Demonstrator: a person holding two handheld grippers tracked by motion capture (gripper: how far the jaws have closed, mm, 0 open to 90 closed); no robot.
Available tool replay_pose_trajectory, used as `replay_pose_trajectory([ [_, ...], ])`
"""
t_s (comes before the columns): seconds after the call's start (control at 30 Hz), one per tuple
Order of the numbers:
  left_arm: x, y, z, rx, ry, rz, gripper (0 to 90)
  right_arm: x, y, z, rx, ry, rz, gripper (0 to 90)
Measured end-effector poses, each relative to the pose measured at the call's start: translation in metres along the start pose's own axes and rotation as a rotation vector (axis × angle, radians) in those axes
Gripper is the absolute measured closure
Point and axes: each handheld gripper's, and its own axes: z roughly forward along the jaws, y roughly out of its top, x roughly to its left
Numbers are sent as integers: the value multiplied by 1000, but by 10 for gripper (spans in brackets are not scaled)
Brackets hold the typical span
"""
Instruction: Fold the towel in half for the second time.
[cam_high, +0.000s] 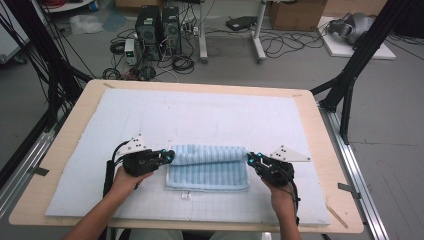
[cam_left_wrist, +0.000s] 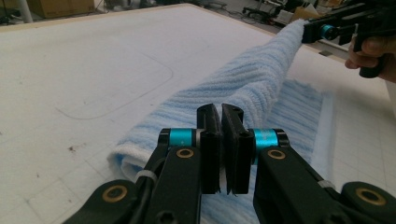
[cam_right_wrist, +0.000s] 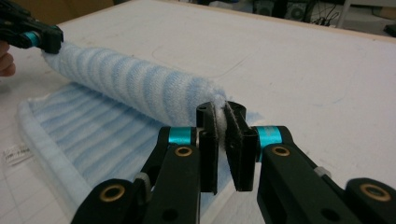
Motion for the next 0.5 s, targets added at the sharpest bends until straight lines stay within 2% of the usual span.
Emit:
replay_pose_trajectory([
  [0.33, -9, -9, -4, 44, -34, 4, 845, 7, -9, -8, 38, 25, -3, 841],
  [0.43, -11, -10, -8, 47, -39, -7, 838, 11, -10, -10, 69, 28, -21, 841],
  [0.5, -12, -10, -10, 53, -39, -25, 794, 12, -12, -11, 83, 32, -28, 832],
])
